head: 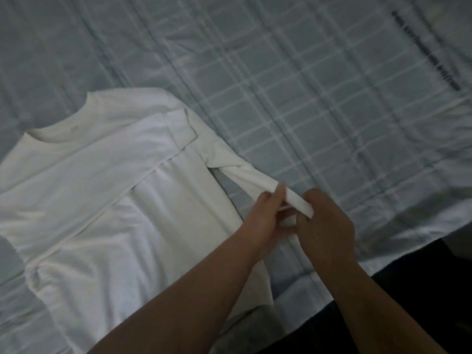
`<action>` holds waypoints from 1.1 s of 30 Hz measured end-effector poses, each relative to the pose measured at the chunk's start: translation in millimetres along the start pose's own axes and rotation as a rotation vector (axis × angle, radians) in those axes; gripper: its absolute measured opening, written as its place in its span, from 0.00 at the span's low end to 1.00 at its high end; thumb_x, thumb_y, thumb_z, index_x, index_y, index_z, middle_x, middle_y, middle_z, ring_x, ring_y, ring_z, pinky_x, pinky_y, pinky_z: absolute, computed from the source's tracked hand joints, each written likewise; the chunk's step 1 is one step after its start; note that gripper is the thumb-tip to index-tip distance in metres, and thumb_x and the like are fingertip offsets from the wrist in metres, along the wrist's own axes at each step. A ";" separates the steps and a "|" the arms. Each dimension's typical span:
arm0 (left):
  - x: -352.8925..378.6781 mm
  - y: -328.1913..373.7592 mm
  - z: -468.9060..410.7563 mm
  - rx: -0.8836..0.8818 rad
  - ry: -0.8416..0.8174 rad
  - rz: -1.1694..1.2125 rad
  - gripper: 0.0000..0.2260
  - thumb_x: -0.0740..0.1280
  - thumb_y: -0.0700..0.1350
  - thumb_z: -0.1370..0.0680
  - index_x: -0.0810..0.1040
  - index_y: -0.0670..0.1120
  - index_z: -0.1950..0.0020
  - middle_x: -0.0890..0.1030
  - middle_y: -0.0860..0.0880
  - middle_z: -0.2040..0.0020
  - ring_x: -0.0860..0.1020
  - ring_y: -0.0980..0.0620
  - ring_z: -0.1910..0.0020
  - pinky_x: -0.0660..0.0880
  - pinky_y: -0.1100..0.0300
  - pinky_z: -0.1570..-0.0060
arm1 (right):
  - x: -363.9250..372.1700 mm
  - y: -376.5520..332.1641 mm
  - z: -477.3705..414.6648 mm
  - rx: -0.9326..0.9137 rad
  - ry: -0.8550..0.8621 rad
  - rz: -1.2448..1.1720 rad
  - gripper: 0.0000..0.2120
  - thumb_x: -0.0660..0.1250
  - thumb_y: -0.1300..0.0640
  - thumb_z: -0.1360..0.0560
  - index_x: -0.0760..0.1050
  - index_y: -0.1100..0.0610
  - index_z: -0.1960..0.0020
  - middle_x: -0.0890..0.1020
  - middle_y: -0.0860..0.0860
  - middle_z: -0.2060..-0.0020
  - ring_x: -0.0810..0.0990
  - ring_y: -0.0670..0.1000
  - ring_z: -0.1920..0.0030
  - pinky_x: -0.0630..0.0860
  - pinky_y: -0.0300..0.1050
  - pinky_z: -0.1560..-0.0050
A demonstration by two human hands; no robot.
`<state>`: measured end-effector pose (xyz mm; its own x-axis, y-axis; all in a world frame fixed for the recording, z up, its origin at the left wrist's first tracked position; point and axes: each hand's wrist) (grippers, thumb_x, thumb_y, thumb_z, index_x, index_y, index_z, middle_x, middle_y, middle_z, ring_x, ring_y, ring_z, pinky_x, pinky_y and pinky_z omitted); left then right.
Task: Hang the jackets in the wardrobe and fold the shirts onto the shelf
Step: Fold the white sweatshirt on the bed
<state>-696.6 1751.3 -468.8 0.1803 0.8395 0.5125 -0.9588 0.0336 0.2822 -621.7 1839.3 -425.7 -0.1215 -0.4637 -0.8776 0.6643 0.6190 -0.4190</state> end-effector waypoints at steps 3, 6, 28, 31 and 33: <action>22.5 14.5 -11.3 -0.064 -0.126 0.283 0.30 0.68 0.57 0.23 0.71 0.39 0.28 0.76 0.37 0.33 0.75 0.38 0.34 0.73 0.43 0.35 | -7.5 10.1 3.2 -0.181 0.077 0.041 0.12 0.72 0.63 0.30 0.76 0.54 0.49 0.78 0.50 0.59 0.77 0.53 0.60 0.77 0.51 0.60; 33.4 11.4 -23.6 -0.078 -0.108 0.453 0.22 0.59 0.39 0.22 0.71 0.36 0.28 0.78 0.36 0.36 0.77 0.36 0.39 0.74 0.43 0.38 | 1.5 41.7 7.3 -0.168 0.005 -0.006 0.15 0.64 0.59 0.30 0.76 0.52 0.44 0.78 0.48 0.54 0.76 0.50 0.55 0.75 0.48 0.54; 17.0 47.6 -22.7 -0.091 0.009 0.113 0.08 0.64 0.47 0.19 0.79 0.44 0.51 0.81 0.45 0.55 0.80 0.44 0.51 0.80 0.49 0.50 | -35.1 77.1 -59.3 0.217 0.429 -0.294 0.14 0.67 0.72 0.31 0.71 0.54 0.54 0.69 0.47 0.48 0.69 0.43 0.56 0.66 0.23 0.59; 39.8 50.9 -34.0 0.006 -0.126 0.304 0.10 0.66 0.51 0.22 0.81 0.45 0.49 0.82 0.46 0.47 0.78 0.43 0.40 0.70 0.40 0.33 | -36.2 90.1 -53.3 0.107 0.527 -0.373 0.18 0.64 0.79 0.37 0.73 0.60 0.55 0.71 0.52 0.45 0.71 0.47 0.45 0.66 0.26 0.47; 50.1 50.2 -45.8 0.030 -0.142 0.379 0.14 0.67 0.54 0.24 0.81 0.45 0.47 0.83 0.45 0.45 0.79 0.43 0.40 0.71 0.41 0.34 | -29.5 107.6 -51.5 0.074 0.573 -0.358 0.18 0.63 0.81 0.38 0.73 0.63 0.55 0.71 0.54 0.44 0.72 0.51 0.43 0.67 0.32 0.40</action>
<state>-745.7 1820.0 -466.1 -0.1540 0.7065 0.6908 -0.9567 -0.2814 0.0745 -584.7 1952.3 -456.9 -0.7017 -0.2101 -0.6808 0.5564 0.4353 -0.7078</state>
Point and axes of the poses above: each hand's wrist, its own z-axis away from the middle knuckle, its own x-axis out of the palm, y = z × x
